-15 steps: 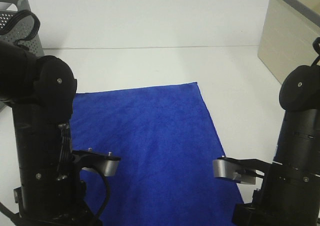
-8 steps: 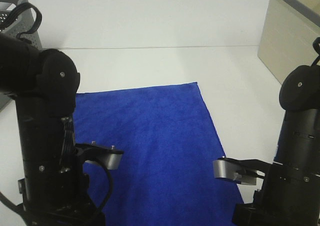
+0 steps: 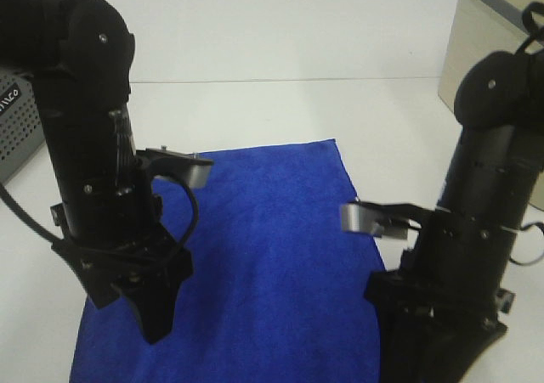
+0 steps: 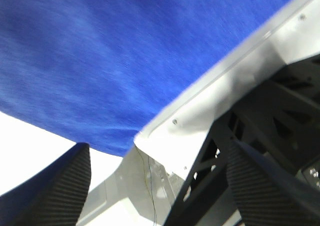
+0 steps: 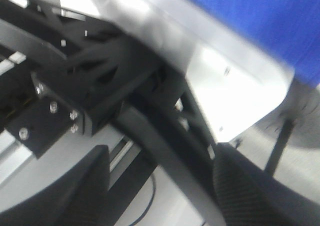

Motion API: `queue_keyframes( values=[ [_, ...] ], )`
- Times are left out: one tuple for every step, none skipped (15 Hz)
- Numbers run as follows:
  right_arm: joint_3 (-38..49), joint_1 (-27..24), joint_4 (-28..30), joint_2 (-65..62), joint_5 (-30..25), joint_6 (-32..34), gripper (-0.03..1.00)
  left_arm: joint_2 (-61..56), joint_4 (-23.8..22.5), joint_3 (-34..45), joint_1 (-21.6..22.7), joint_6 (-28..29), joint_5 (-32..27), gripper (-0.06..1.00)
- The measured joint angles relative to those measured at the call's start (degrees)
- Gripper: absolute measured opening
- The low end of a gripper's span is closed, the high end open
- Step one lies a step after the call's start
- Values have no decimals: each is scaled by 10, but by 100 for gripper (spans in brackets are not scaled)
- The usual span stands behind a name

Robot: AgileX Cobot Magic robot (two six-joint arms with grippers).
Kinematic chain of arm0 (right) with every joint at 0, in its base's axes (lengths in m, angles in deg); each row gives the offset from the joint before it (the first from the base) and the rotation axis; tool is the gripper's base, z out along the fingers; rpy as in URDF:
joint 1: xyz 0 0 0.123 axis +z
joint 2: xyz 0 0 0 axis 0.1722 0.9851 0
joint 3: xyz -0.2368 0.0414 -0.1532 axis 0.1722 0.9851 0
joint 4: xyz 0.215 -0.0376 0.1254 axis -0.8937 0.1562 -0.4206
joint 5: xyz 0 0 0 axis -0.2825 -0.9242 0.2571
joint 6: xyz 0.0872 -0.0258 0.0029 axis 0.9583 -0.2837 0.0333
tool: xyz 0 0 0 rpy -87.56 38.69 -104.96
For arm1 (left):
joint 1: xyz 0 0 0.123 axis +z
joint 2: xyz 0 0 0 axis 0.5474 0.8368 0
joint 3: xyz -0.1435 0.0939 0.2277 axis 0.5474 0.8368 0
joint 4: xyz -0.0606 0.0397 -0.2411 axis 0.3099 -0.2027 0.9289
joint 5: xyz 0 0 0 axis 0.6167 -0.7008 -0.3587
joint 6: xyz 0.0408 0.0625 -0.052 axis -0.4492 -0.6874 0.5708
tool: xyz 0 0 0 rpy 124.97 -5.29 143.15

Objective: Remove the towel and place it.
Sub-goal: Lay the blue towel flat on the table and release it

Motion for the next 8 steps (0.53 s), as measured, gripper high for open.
queue_keyframes(
  values=[
    [-44, 0, 14, 0, -1, 1, 61, 0, -7, -13, 15, 2, 0, 71],
    [-89, 0, 28, 0, 1, 10, 61, 0, -10, -25, 34, 3, 0, 71],
    [-128, 0, 41, 0, 13, 17, 61, 0, -15, -36, 55, 4, -1, 71],
    [-166, 0, 55, 0, 30, 30, 61, 0, -22, -44, 74, 4, -1, 71],
    [-236, -1, 94, 0, 51, 60, 61, 0, -29, -48, 115, 4, 1, 71],
    [-261, -1, 115, 0, 55, 74, 61, 0, -34, -48, 132, 4, 7, 71],
    [-281, -1, 135, 0, 57, 85, 61, 0, -41, -48, 150, 10, 13, 71],
    [-300, -4, 153, 2, 57, 93, 61, 0, -51, -48, 166, 19, 22, 71]
  ],
)
